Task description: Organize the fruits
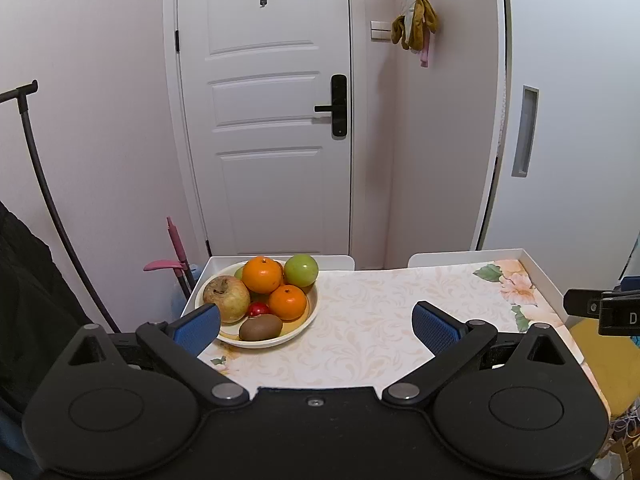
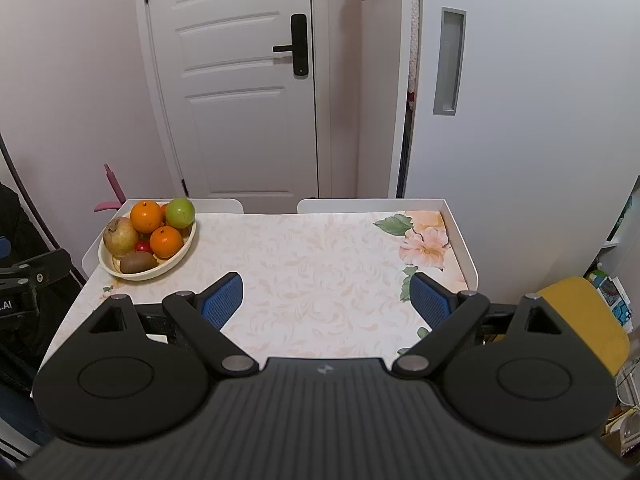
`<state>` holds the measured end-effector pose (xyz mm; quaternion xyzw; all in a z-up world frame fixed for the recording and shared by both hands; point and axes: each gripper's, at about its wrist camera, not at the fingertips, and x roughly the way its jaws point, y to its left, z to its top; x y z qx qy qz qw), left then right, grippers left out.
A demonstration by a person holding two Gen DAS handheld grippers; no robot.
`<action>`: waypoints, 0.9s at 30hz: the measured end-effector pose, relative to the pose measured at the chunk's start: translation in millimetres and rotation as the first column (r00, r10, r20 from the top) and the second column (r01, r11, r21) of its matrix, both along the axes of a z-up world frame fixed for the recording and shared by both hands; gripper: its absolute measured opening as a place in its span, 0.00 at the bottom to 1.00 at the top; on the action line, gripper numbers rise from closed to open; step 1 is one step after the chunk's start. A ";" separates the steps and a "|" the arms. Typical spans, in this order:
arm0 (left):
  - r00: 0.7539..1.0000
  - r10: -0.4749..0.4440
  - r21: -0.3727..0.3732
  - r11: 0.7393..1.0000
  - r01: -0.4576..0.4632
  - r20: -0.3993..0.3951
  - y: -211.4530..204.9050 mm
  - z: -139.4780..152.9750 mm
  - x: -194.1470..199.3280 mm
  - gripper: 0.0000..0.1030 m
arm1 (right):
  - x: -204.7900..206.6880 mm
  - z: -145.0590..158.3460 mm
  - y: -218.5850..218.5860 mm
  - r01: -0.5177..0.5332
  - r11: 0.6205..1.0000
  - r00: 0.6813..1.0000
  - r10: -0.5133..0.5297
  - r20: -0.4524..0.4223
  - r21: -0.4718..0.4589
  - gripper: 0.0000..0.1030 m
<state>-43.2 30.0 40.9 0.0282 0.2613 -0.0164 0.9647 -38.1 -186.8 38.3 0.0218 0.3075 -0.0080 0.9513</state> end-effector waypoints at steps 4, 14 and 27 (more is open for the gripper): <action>1.000 -0.001 -0.002 1.000 0.001 0.000 0.3 -0.3 0.0 1.00 | 0.8 -0.1 0.0 0.004 1.000 1.000 -0.004 -0.002 0.001 1.00; 1.000 0.001 0.000 1.000 -0.001 0.000 -0.1 -0.5 0.8 1.00 | 2.9 -1.5 1.7 0.007 1.000 1.000 -0.007 -0.008 0.003 1.00; 1.000 0.005 0.001 1.000 -0.005 0.000 2.1 -0.1 3.4 1.00 | 4.1 -1.9 1.7 0.007 1.000 1.000 -0.007 -0.011 0.003 1.00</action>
